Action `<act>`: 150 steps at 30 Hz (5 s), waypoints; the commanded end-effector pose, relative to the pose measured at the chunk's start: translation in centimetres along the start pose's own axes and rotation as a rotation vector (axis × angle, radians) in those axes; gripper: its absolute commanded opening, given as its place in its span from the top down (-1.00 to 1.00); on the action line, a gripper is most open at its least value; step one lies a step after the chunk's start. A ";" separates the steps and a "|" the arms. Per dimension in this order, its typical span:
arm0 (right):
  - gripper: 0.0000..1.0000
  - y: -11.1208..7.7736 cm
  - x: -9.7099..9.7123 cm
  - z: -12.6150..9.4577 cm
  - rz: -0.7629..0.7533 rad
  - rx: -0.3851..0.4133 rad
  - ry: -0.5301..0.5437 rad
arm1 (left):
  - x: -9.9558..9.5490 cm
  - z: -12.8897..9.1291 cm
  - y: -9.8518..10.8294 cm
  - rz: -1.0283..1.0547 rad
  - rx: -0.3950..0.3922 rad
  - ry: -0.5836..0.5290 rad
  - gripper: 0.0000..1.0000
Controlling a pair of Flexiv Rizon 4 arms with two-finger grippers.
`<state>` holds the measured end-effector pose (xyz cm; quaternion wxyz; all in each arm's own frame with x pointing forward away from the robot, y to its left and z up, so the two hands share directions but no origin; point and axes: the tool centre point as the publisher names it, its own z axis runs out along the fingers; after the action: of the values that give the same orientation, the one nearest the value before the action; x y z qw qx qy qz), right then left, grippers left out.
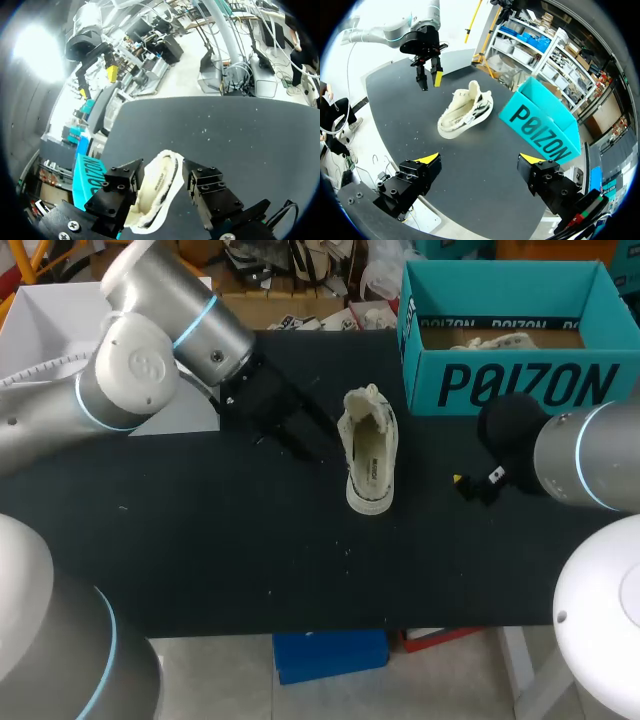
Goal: Take the shoe out of the shoebox, open the shoe tongue, remove and reinsert the insole, then place the shoe into the shoebox
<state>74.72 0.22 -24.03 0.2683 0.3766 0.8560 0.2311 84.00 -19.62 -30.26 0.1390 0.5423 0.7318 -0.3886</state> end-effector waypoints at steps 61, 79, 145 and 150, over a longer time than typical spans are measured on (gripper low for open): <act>-1.00 -0.1 0.0 0.1 0.001 -0.003 0.000 | -7.8 -3.5 13.5 -0.693 -0.198 -0.422 1.00; -1.00 -0.1 0.0 0.1 0.001 -0.003 0.000 | -8.9 1.6 15.4 -0.722 -0.162 -0.352 1.00; -1.00 -0.1 0.0 0.1 0.001 -0.003 0.000 | -1.9 6.1 8.3 -0.765 -0.160 0.020 1.00; -1.00 -0.1 0.0 0.1 0.001 -0.003 0.000 | -1.9 2.2 7.4 -0.772 -0.165 0.004 1.00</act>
<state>74.72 0.22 -24.04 0.2683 0.3766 0.8560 0.2311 91.70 -24.46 -36.63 0.0177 0.2171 0.9097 -0.3535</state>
